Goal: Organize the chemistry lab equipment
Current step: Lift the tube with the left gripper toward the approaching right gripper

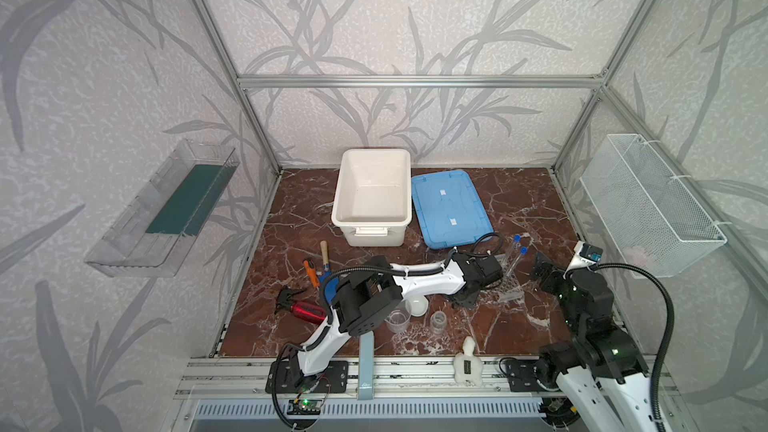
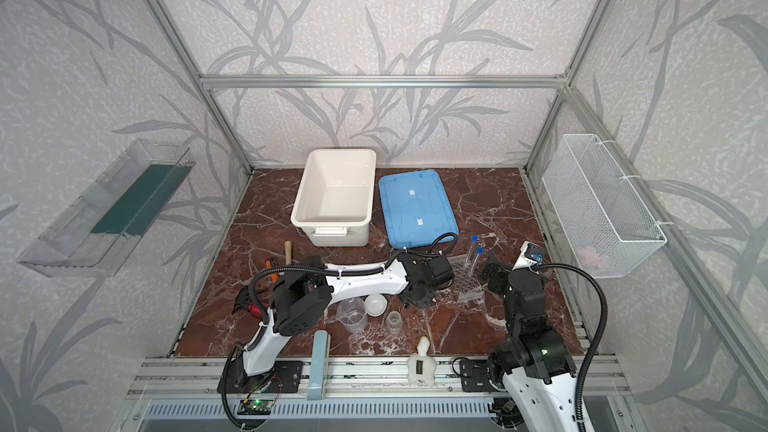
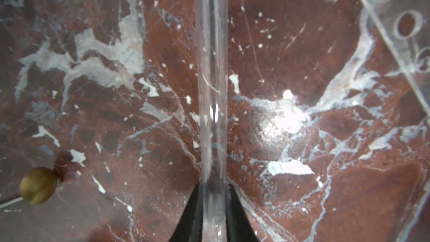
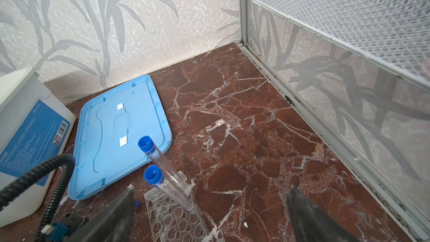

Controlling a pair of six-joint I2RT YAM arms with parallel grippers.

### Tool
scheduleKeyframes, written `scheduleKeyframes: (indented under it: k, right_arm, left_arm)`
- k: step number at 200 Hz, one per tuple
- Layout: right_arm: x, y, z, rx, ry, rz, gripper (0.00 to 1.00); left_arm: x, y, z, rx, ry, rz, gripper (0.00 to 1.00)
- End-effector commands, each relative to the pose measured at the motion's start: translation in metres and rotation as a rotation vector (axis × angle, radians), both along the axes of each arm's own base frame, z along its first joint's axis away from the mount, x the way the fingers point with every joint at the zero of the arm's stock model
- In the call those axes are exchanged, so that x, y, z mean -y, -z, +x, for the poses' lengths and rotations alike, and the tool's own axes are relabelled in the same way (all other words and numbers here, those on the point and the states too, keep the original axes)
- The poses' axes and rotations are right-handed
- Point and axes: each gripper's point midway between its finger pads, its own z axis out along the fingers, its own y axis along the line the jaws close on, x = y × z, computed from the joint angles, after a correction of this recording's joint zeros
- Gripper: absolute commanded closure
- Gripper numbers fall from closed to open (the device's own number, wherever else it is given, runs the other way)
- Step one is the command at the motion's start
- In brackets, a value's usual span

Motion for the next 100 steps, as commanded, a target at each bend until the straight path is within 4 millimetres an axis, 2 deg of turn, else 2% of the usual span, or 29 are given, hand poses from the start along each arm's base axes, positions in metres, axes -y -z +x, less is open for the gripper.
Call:
scheduleKeyframes:
  k: [1,43,62,100]
  right_arm:
    - [-0.002,0.0,-0.001,0.007,-0.015,-0.005,0.01]
    - [-0.011,-0.004,0.0,0.014,-0.07,0.015,0.01]
    - [-0.021,-0.01,0.001,0.03,-0.123,0.037,0.01]
    - [-0.055,-0.024,0.006,0.039,-0.306,0.096,0.01]
  left_arm:
    - [0.003,-0.015,0.009,0.039,-0.024,-0.053,0.85]
    - [0.024,-0.06,0.016,0.088,0.002,-0.34,0.86]
    - [0.027,-0.077,0.019,0.106,0.016,-0.433,0.86]
    - [0.035,-0.117,0.011,0.16,0.13,-0.647,0.86]
